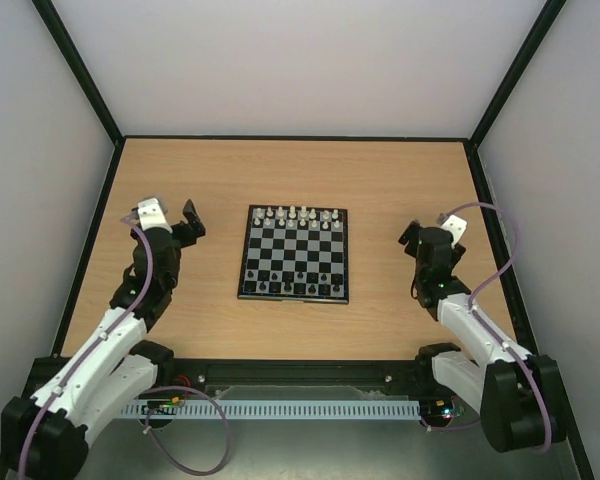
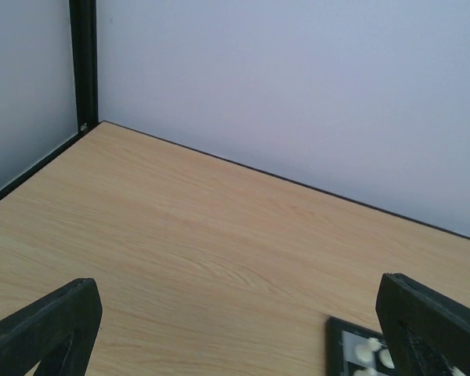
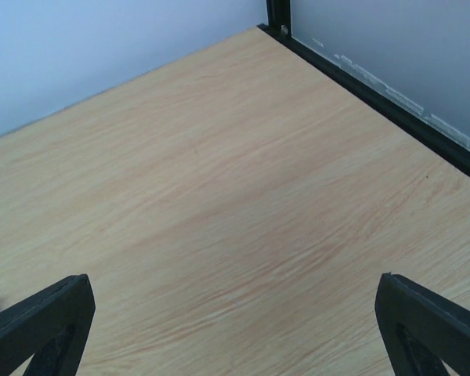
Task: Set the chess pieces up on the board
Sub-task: Reset both arms
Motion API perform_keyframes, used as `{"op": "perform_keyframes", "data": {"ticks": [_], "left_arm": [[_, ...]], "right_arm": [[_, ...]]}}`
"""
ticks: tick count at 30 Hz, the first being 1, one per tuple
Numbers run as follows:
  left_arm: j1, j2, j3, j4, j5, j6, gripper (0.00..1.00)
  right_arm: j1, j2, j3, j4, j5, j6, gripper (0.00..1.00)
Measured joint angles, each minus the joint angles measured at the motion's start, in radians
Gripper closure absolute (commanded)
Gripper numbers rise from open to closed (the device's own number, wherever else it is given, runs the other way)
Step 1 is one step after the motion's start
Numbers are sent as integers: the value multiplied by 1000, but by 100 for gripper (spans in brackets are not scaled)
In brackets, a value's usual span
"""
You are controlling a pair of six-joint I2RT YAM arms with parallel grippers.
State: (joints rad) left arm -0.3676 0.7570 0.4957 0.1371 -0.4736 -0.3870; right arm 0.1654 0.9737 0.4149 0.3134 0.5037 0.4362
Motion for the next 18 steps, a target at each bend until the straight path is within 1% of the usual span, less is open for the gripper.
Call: {"op": "perform_keyframes", "data": {"ticks": [3, 7, 13, 18], "left_arm": [[90, 60, -35, 87, 53, 37, 1], [177, 195, -80, 209, 119, 86, 1], [224, 337, -156, 385, 206, 151, 1], [269, 419, -164, 497, 244, 190, 1]], "right_arm": [[-2, 49, -61, 109, 21, -26, 1], [-3, 165, -79, 242, 67, -57, 1], [-25, 343, -83, 449, 116, -107, 2], [-48, 456, -101, 604, 112, -137, 1]]}}
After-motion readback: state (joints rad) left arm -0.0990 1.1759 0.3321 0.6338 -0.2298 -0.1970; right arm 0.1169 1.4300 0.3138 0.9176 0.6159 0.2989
